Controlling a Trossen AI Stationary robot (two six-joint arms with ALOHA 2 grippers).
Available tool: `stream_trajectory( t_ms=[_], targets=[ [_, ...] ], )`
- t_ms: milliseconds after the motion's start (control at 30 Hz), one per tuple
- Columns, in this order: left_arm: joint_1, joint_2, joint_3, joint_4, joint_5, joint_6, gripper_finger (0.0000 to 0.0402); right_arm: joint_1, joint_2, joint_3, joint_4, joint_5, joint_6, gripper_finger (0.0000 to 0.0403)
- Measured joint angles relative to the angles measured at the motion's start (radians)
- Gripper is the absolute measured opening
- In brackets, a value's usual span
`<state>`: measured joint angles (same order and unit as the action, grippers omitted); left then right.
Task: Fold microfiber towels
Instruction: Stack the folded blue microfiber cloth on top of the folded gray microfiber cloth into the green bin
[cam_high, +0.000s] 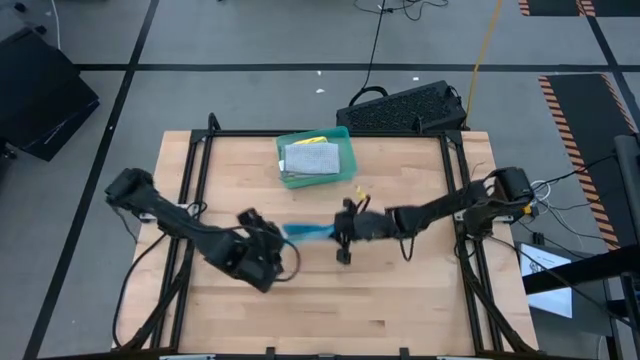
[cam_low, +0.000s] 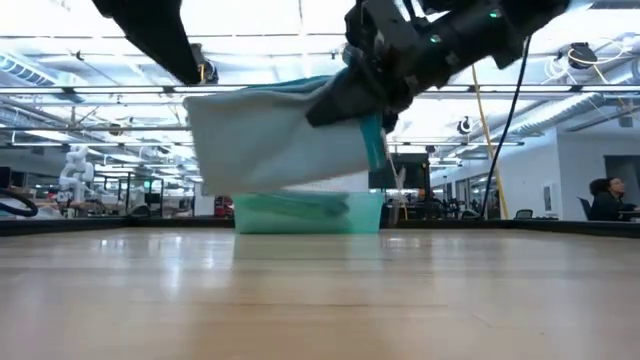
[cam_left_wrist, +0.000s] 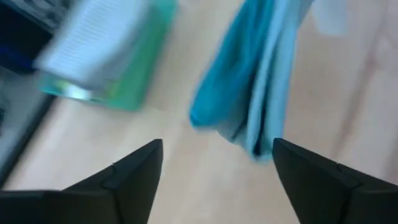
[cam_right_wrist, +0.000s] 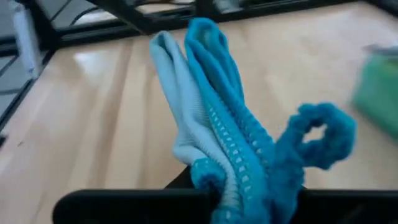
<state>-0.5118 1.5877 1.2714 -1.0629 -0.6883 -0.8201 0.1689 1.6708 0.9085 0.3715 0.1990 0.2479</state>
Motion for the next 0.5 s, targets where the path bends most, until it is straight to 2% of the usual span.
stream_trajectory(
  t_ms=[267, 400, 500],
  targets=[
    [-0.007, -0.280, -0.212, 0.048, -0.216, -0.001, 0.0252, -0.288, -0.076, 0.017, 0.006, -0.184, -0.015, 0.0007],
    [0.014, -0.386, -0.305, 0.107, -0.279, 0.005, 0.0237, -0.417, -0.049, 0.094, -0.032, -0.298, -0.014, 0.0007],
    [0.037, -0.443, -0.366, 0.155, -0.315, 0.001, 0.0231, -0.474, -0.014, 0.180, -0.139, -0.383, -0.037, 0.0007]
  ],
)
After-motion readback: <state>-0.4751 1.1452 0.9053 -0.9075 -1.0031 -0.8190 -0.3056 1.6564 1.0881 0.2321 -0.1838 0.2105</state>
